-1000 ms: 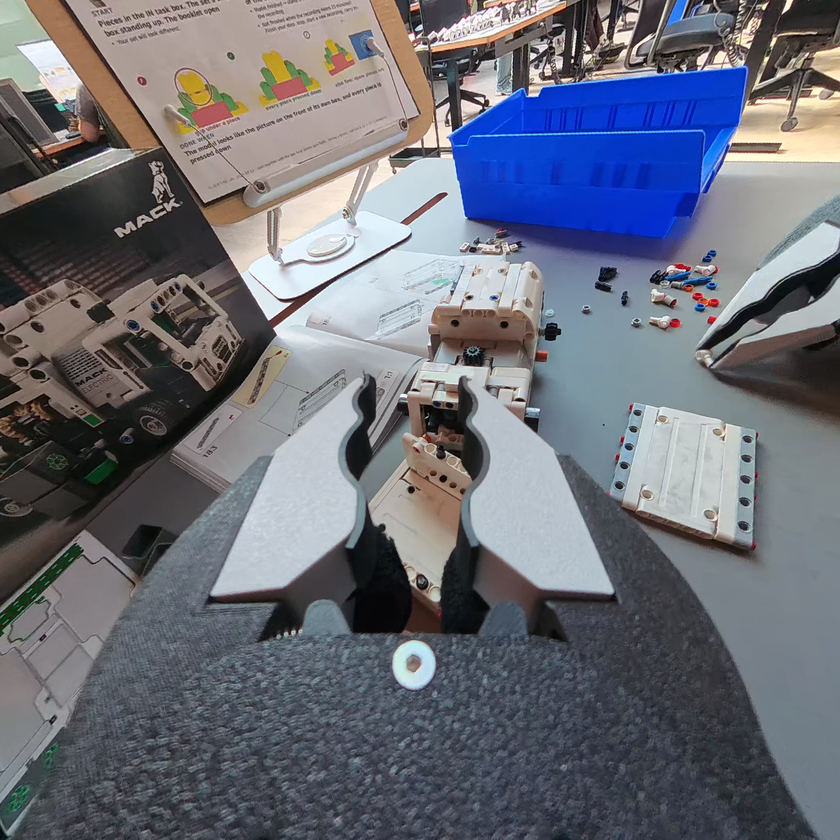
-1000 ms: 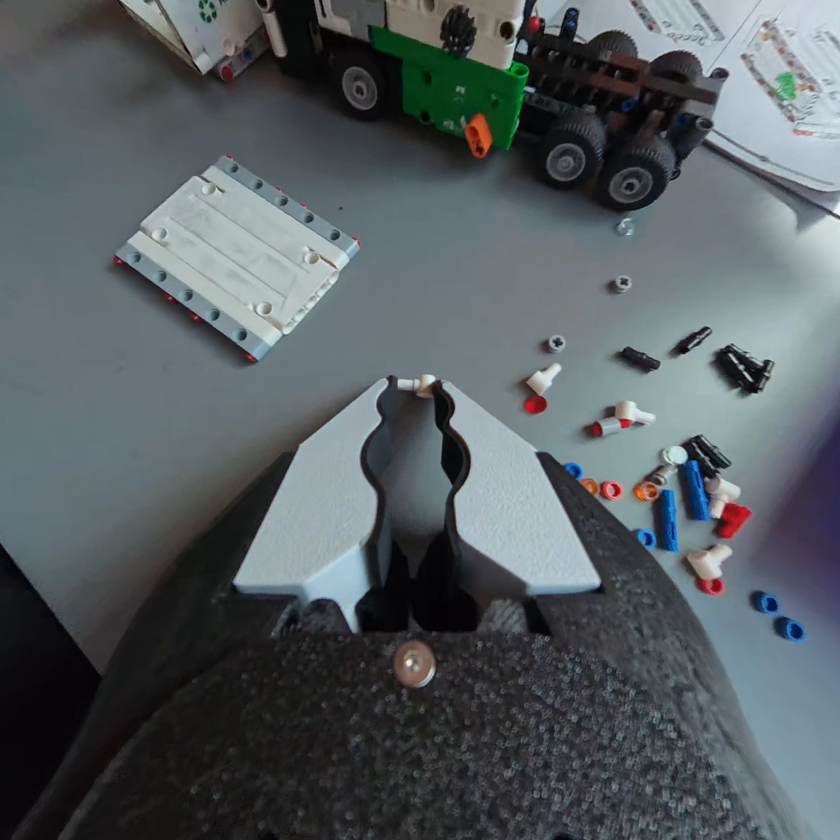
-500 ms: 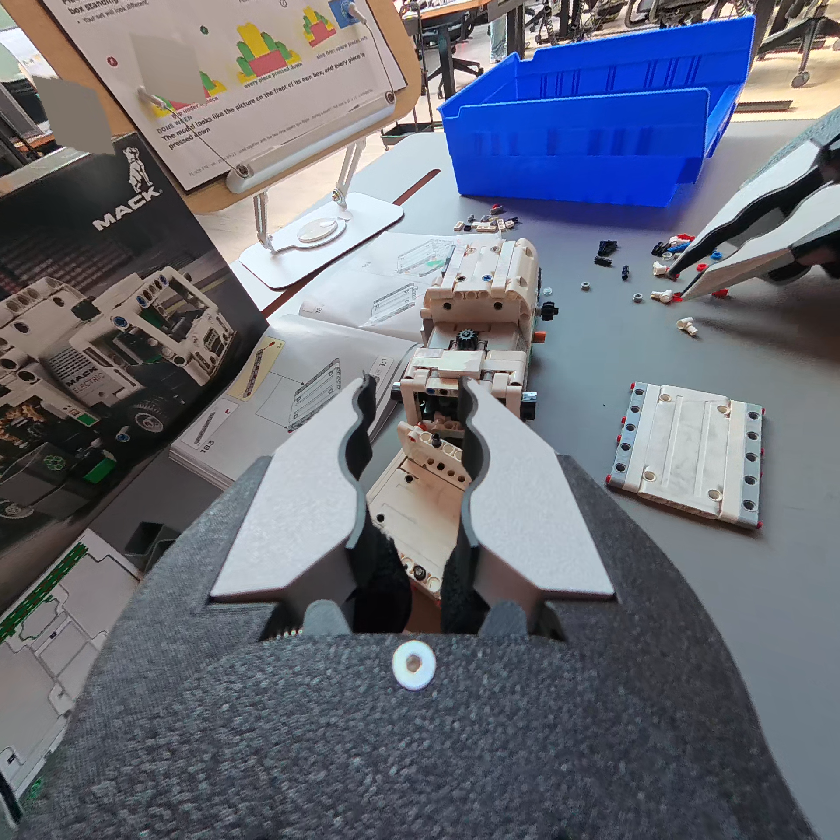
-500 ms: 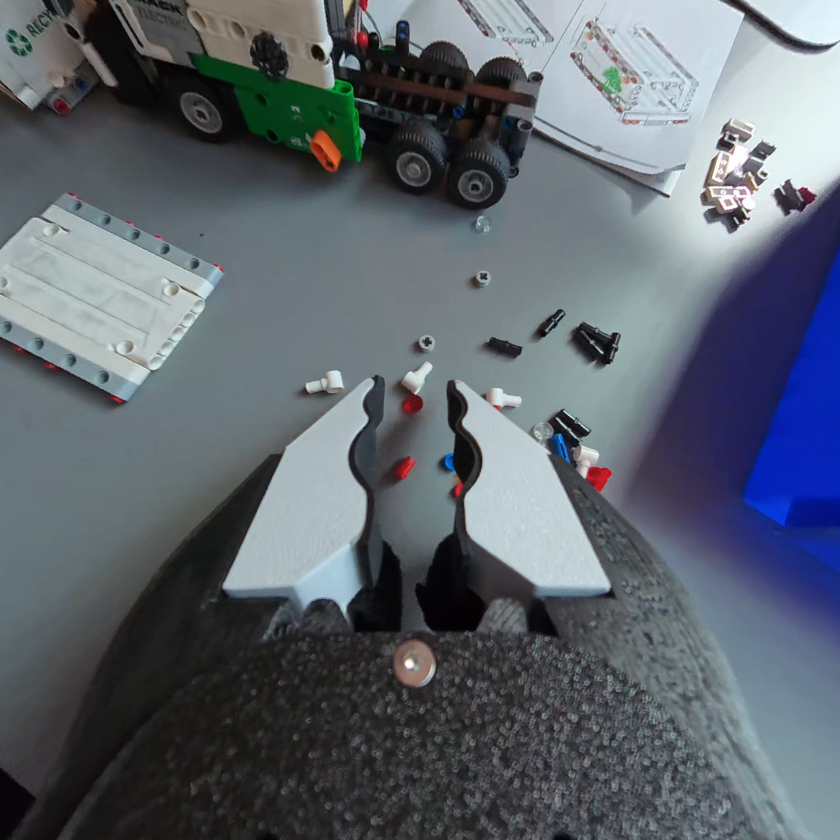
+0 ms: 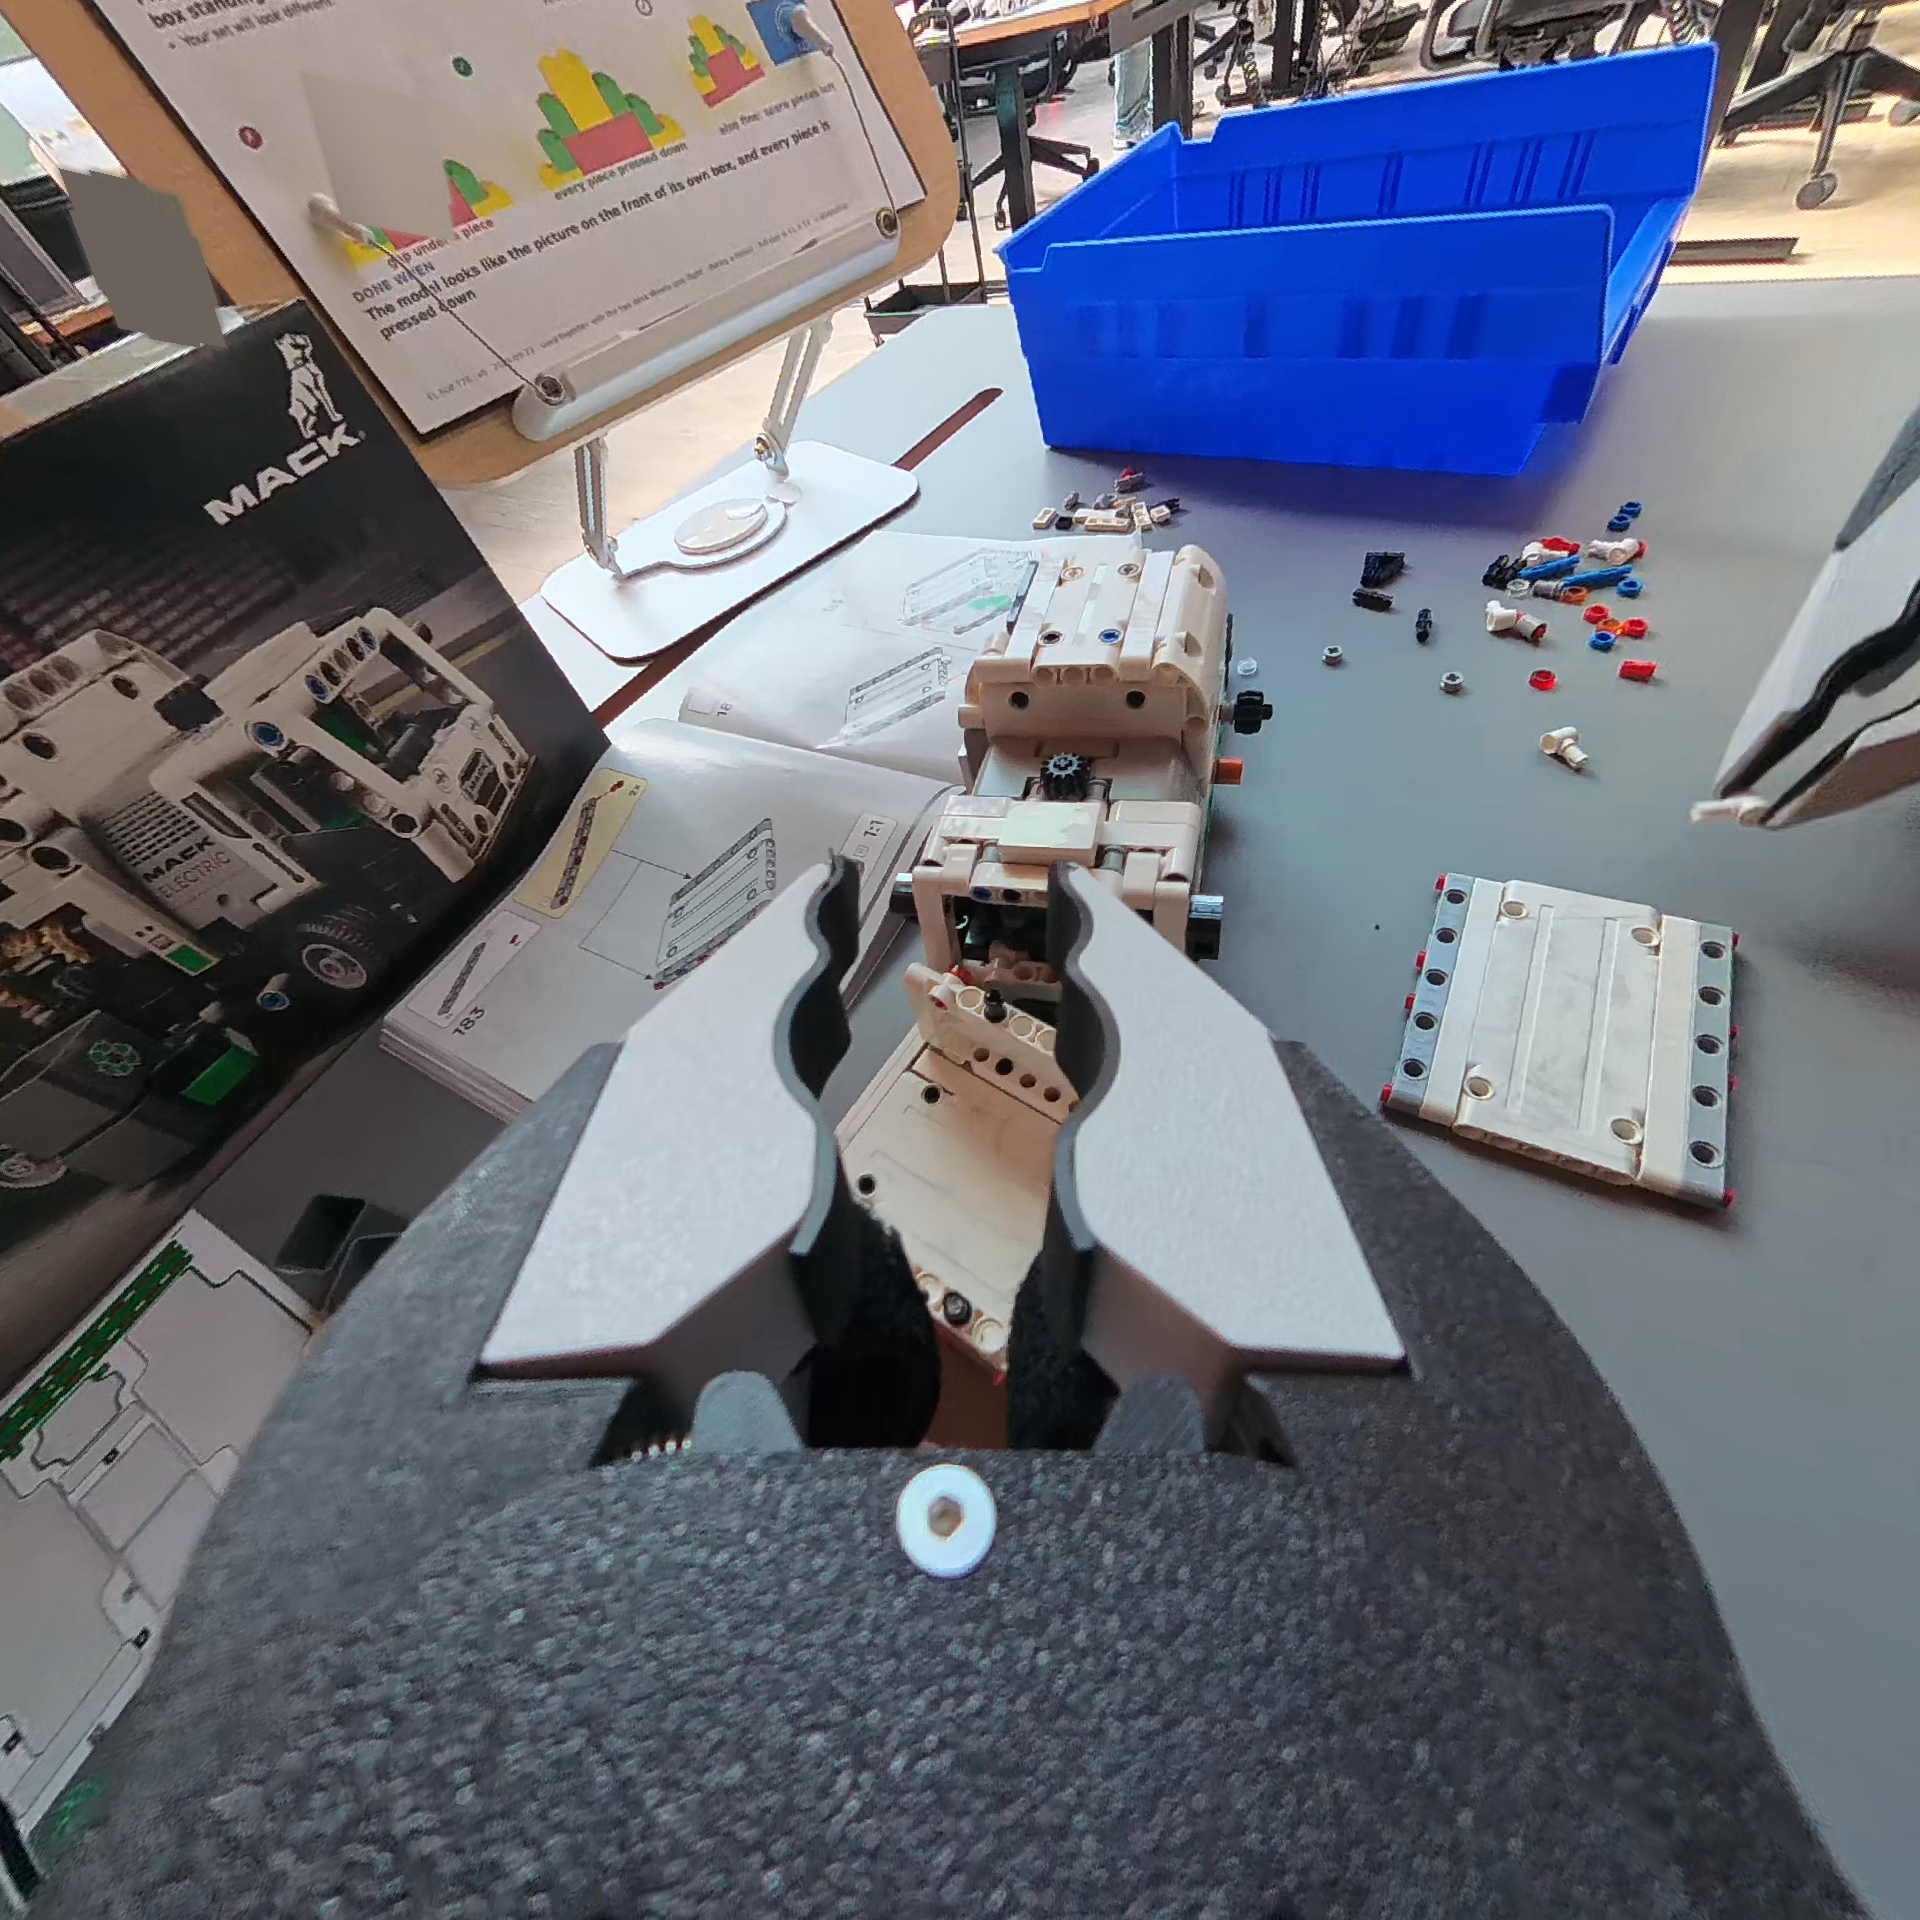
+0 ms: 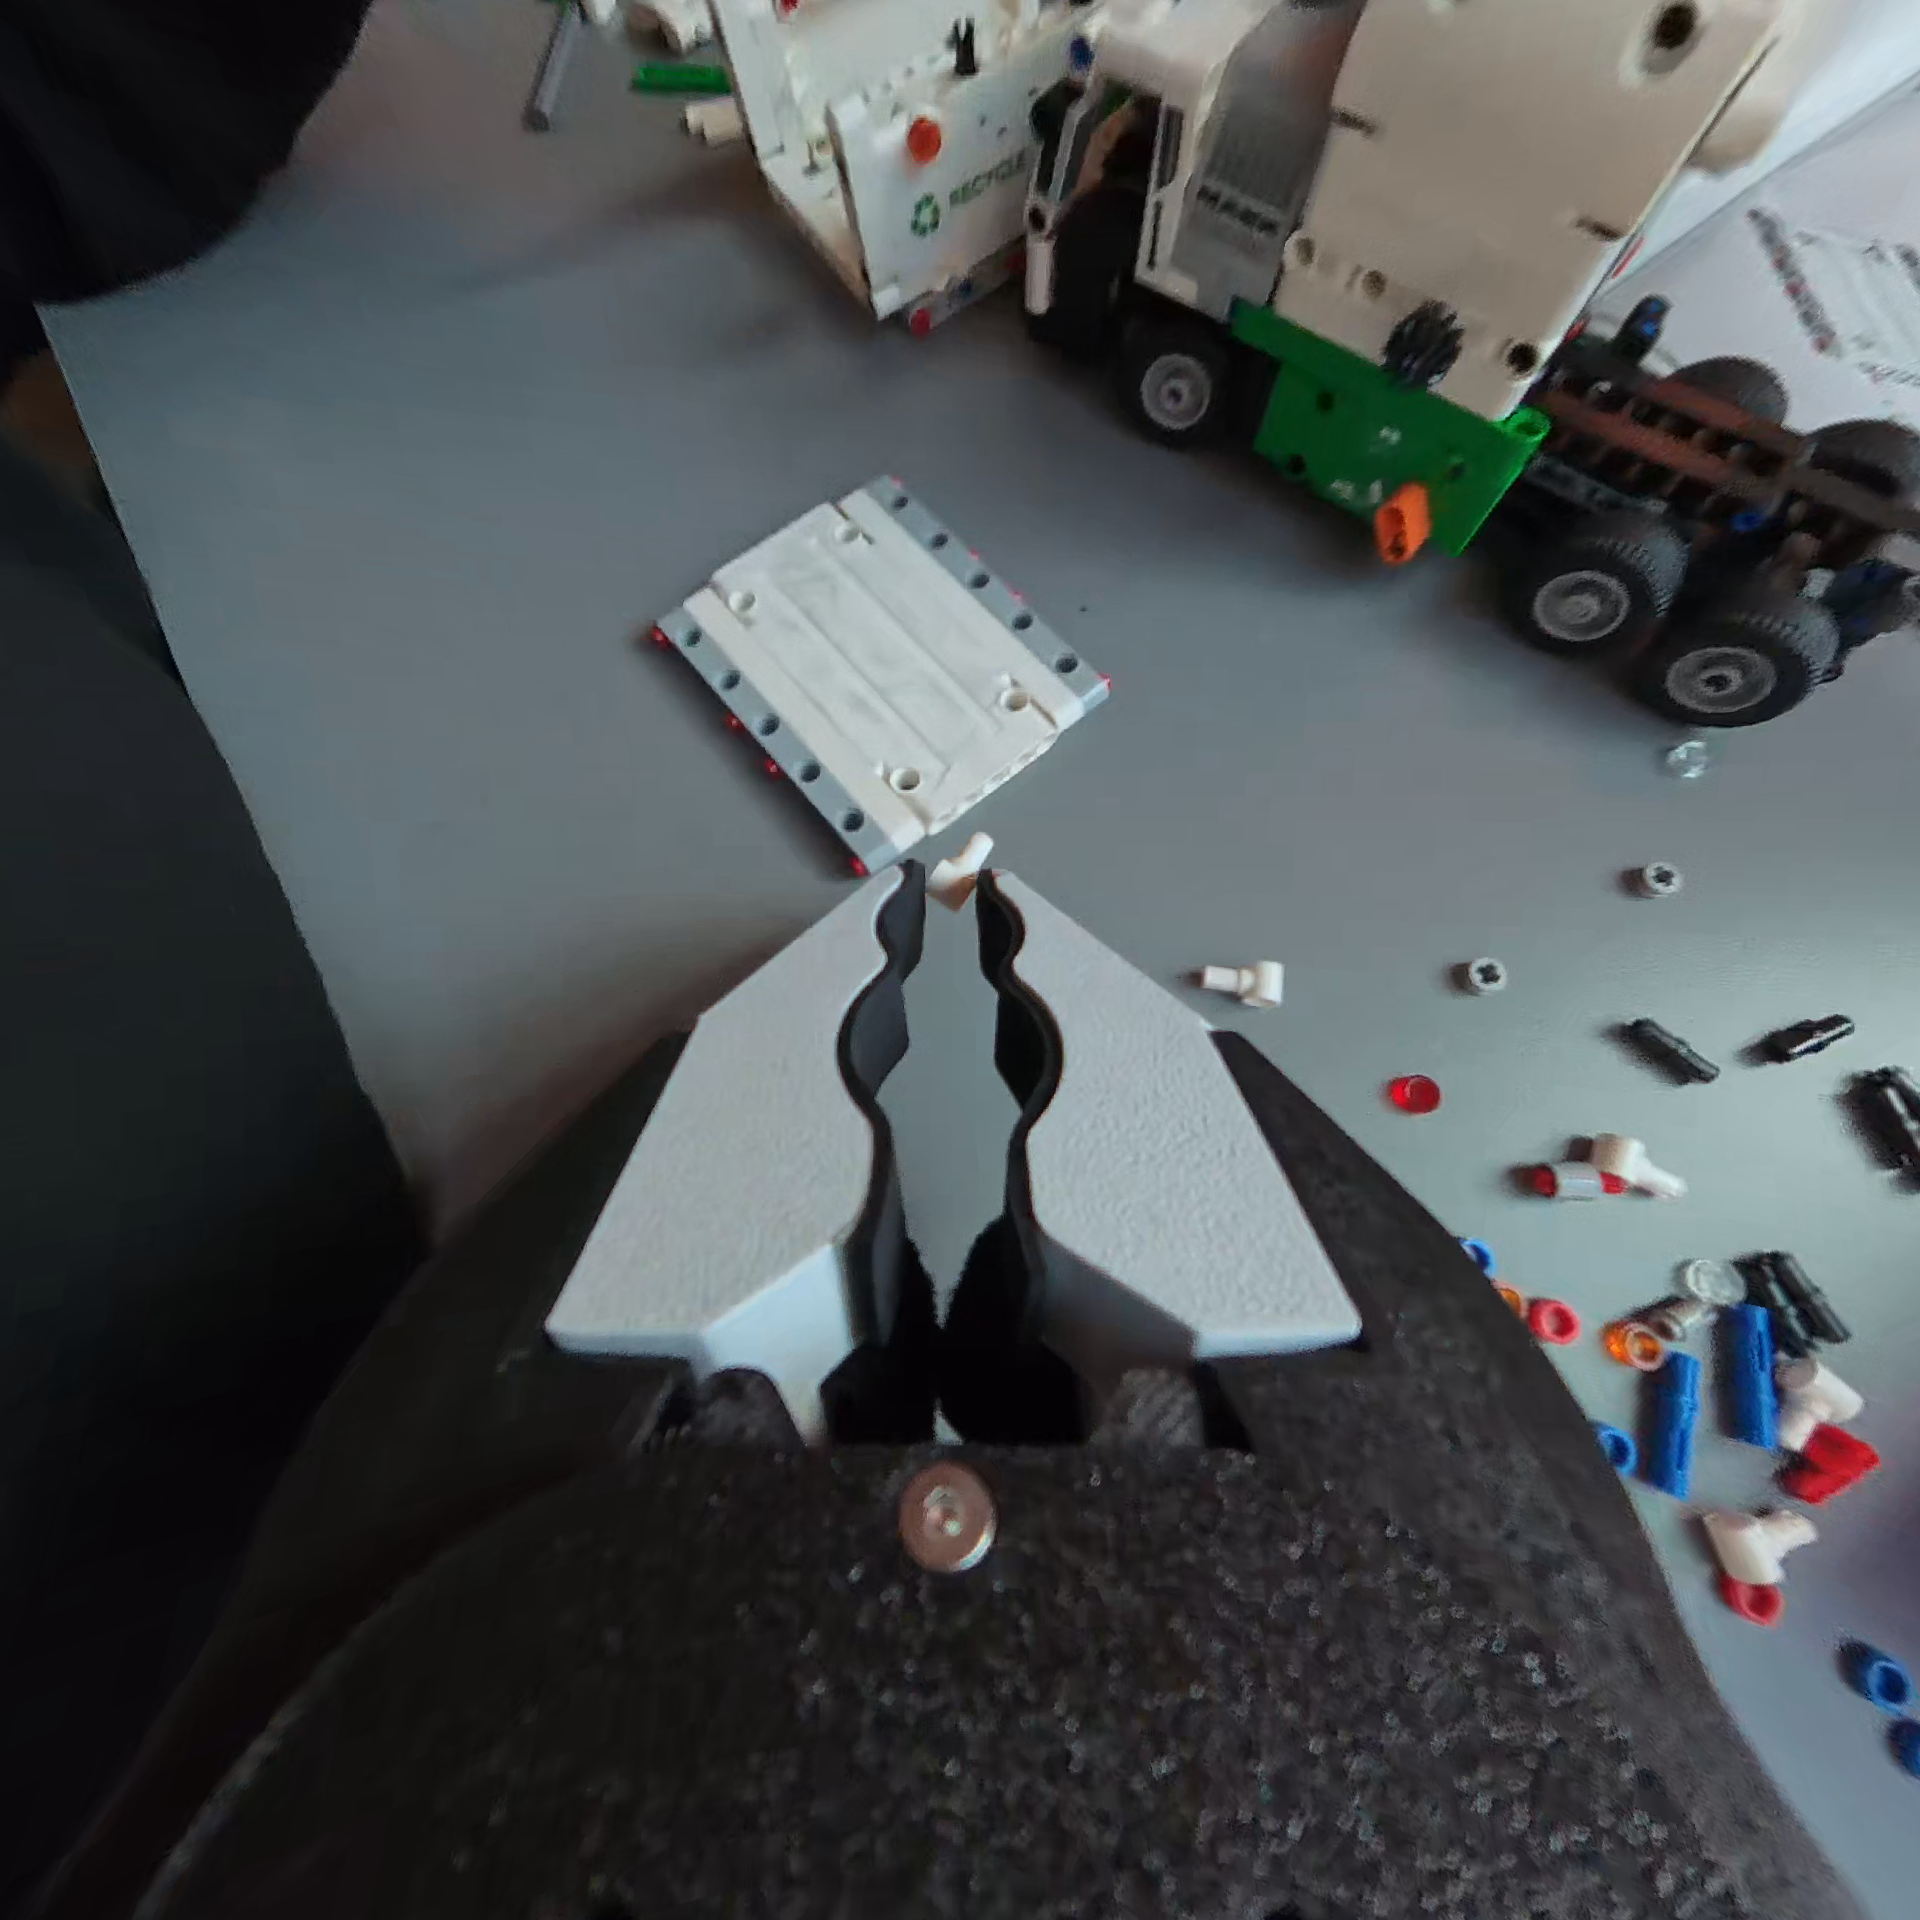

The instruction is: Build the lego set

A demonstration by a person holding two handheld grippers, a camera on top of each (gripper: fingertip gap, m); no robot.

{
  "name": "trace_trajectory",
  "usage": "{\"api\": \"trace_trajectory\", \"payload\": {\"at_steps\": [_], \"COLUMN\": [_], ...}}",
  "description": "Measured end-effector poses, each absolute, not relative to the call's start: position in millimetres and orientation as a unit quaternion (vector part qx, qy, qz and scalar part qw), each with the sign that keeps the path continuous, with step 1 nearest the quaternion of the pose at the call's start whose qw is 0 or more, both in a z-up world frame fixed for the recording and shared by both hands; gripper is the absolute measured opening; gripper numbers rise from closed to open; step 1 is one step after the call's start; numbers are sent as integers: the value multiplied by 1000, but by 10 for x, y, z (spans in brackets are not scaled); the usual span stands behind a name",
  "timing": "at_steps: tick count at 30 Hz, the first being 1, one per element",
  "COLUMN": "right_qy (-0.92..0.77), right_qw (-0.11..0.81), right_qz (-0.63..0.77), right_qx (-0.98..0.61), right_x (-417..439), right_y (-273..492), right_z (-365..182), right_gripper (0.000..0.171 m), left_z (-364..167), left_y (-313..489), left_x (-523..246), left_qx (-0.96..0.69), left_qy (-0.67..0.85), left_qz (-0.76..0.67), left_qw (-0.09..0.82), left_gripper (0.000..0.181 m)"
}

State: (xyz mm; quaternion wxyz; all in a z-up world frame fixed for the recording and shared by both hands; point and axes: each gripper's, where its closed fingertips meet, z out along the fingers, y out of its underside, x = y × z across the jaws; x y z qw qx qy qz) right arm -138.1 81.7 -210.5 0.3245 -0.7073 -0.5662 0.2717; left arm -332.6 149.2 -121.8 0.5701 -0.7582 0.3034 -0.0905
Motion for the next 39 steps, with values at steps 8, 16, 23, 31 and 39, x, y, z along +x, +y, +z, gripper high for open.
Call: {"api": "trace_trajectory", "payload": {"at_steps": [8,16,23,31,39], "right_qy": [-567,-529,-379,-327,-331], "right_qw": [304,351,472,542,546], "right_qz": [237,276,293,340,359], "right_qx": [-728,-722,-740,-696,-681], "right_x": [-1383,-1325,-1085,-990,-954], "right_y": [804,900,1672,1961,1858], "right_z": [-2359,-2123,-1761,-1504,-1462], "right_gripper": [9,19,19,15,14], "left_z": [-1193,-873,-1677,-2197,-2322], "left_y": [1449,845,778,794,797], "left_x": [-3262,-2391,-2109,-2048,-1933], "left_qx": [-751,-695,-774,-814,-819], "left_qy": [314,386,421,453,483], "left_qz": [-103,-266,-212,-175,-154], "left_qw": [572,545,423,319,267], "left_gripper": [33,37,44,77,67]}}
